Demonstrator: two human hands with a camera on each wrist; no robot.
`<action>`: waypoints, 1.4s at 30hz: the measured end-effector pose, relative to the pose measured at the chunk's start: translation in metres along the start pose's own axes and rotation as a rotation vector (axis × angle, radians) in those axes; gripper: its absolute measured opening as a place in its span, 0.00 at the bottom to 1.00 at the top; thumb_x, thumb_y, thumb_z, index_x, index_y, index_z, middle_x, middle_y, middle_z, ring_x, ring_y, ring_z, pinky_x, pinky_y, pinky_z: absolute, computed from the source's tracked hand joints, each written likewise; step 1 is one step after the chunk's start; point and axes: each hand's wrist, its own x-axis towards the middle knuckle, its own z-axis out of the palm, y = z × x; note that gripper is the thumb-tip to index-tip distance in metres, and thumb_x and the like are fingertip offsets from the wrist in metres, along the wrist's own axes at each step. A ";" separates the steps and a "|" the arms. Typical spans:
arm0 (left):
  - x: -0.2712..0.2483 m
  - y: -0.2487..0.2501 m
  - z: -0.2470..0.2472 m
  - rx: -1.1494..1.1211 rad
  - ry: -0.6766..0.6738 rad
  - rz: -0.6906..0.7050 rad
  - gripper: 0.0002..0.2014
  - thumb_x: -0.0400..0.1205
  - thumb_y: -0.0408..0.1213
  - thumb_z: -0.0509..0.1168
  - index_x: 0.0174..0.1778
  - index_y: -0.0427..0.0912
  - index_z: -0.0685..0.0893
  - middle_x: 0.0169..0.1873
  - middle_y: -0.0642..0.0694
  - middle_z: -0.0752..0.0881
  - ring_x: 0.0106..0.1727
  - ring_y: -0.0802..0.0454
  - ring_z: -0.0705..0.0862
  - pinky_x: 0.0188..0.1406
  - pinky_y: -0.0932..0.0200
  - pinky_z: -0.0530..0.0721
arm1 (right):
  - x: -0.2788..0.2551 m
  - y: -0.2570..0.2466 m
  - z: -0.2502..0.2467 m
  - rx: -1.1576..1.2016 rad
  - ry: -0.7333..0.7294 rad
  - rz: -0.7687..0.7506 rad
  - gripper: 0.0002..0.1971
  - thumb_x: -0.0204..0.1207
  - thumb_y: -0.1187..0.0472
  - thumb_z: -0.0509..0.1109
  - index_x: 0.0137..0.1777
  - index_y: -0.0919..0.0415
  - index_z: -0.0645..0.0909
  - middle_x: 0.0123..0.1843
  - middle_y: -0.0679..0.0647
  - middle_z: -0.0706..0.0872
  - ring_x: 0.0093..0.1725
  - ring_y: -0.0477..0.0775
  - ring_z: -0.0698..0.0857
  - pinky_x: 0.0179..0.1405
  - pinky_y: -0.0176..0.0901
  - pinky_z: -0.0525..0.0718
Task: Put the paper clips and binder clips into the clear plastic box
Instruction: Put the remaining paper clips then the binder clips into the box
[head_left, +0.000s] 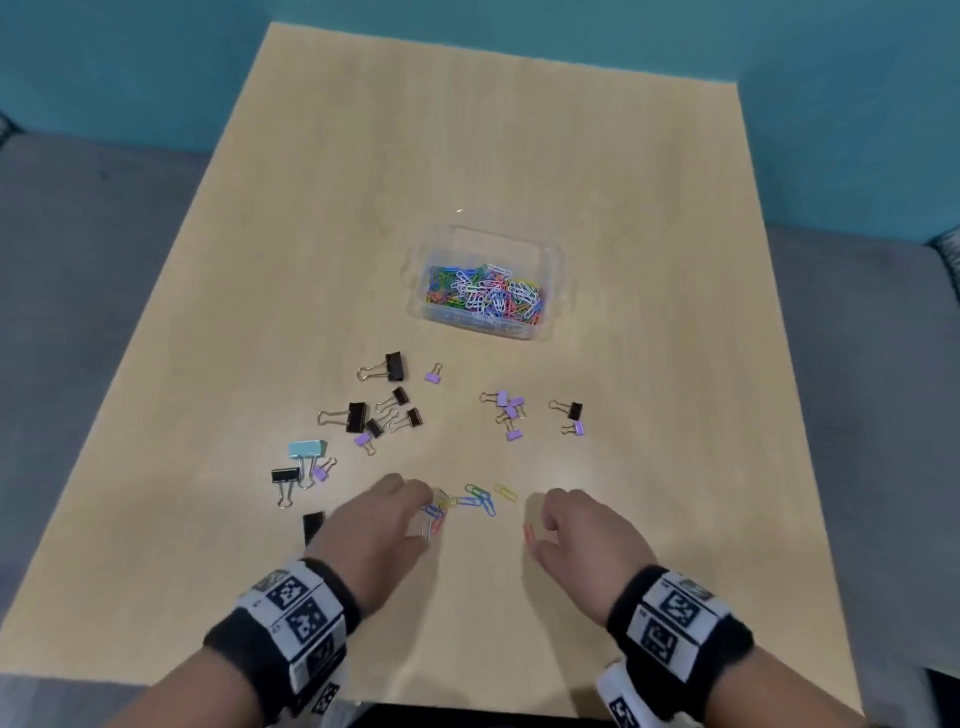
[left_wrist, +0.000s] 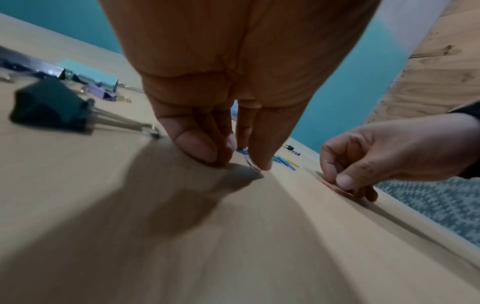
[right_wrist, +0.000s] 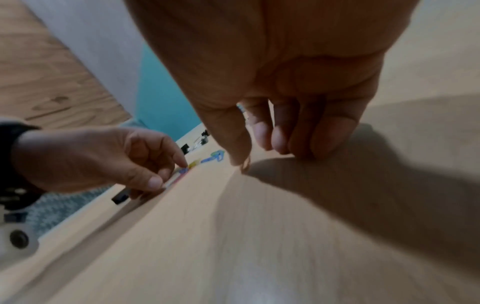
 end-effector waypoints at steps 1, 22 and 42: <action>0.000 0.001 0.003 -0.005 0.016 0.004 0.17 0.76 0.42 0.67 0.61 0.53 0.76 0.45 0.55 0.72 0.42 0.50 0.78 0.45 0.54 0.79 | -0.001 -0.005 0.002 -0.032 0.034 -0.011 0.09 0.79 0.50 0.60 0.41 0.51 0.66 0.41 0.47 0.74 0.38 0.53 0.72 0.34 0.45 0.67; 0.025 0.020 0.021 0.030 0.177 -0.022 0.08 0.80 0.39 0.64 0.53 0.44 0.79 0.46 0.46 0.77 0.43 0.43 0.79 0.41 0.48 0.81 | 0.029 -0.043 0.024 0.020 0.227 -0.147 0.06 0.79 0.59 0.64 0.53 0.56 0.73 0.52 0.53 0.74 0.53 0.56 0.71 0.44 0.49 0.77; 0.018 0.010 0.016 -0.115 0.210 -0.071 0.06 0.79 0.44 0.65 0.49 0.51 0.75 0.43 0.52 0.75 0.41 0.47 0.80 0.43 0.50 0.80 | 0.016 -0.018 0.011 0.112 0.216 -0.109 0.07 0.76 0.54 0.68 0.49 0.53 0.73 0.46 0.48 0.73 0.46 0.54 0.76 0.43 0.47 0.75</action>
